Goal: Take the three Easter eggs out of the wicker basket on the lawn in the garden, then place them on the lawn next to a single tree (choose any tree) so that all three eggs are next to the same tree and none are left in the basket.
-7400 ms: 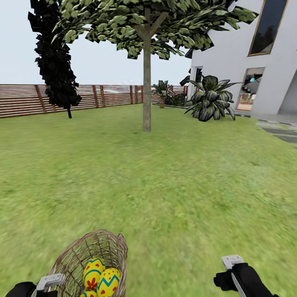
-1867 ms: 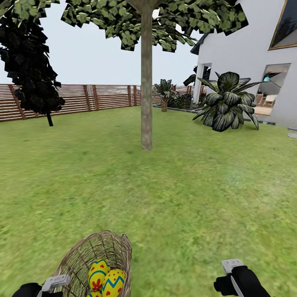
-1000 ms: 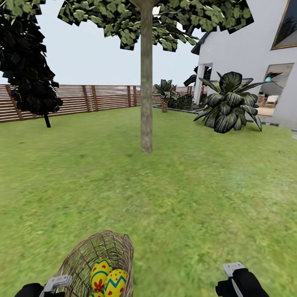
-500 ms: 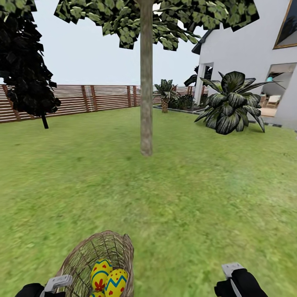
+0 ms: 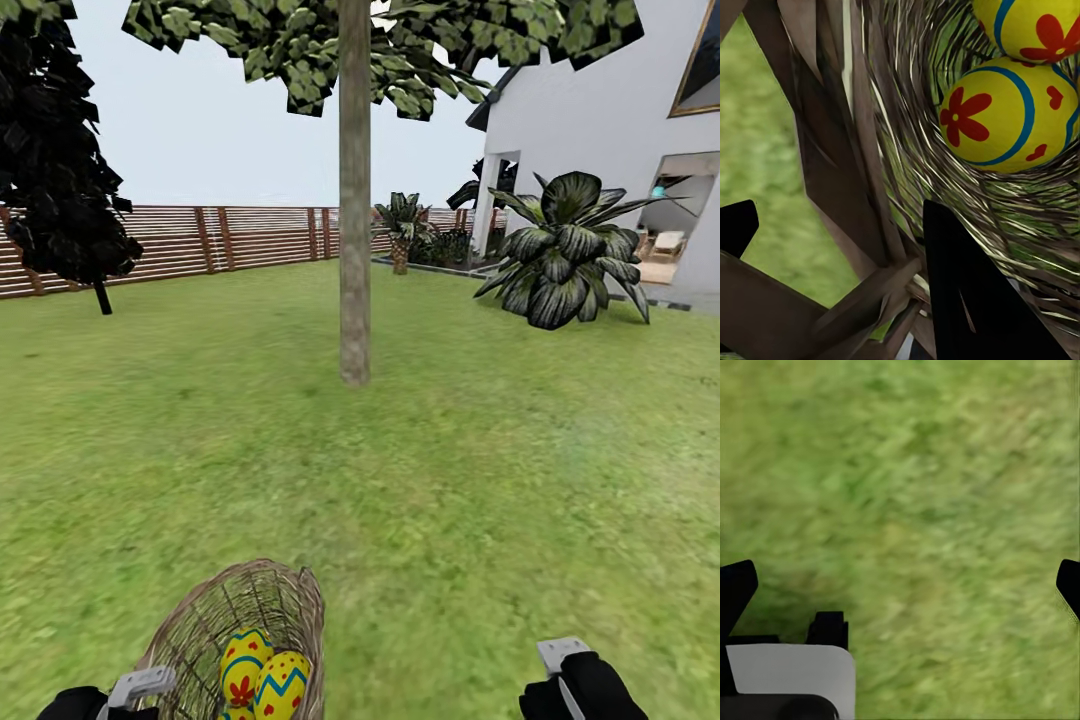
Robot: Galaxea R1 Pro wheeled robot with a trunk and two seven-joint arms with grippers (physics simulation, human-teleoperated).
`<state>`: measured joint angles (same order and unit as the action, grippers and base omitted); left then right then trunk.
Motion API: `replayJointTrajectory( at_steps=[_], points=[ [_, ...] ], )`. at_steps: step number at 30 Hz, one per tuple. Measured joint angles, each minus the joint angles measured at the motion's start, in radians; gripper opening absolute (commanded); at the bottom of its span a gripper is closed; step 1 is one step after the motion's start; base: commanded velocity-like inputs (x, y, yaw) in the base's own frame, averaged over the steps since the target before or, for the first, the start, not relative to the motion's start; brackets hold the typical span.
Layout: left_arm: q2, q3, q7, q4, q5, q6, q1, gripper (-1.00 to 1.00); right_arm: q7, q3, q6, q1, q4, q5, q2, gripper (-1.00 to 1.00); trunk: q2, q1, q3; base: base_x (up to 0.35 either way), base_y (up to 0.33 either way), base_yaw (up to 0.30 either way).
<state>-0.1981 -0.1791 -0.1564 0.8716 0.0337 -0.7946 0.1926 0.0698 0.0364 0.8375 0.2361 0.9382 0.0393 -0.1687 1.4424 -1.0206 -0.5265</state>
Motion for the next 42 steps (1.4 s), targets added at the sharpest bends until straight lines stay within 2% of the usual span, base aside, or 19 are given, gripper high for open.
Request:
replayJointTrajectory(
  at_steps=[42],
  points=[
    [0.0,0.002,0.0,0.0,-0.002,0.002,0.0,-1.0,0.0,0.001,-0.002,0.0,-0.001,0.0,0.001,1.0,0.0,0.0,0.0,0.337,0.0,0.0]
  ],
)
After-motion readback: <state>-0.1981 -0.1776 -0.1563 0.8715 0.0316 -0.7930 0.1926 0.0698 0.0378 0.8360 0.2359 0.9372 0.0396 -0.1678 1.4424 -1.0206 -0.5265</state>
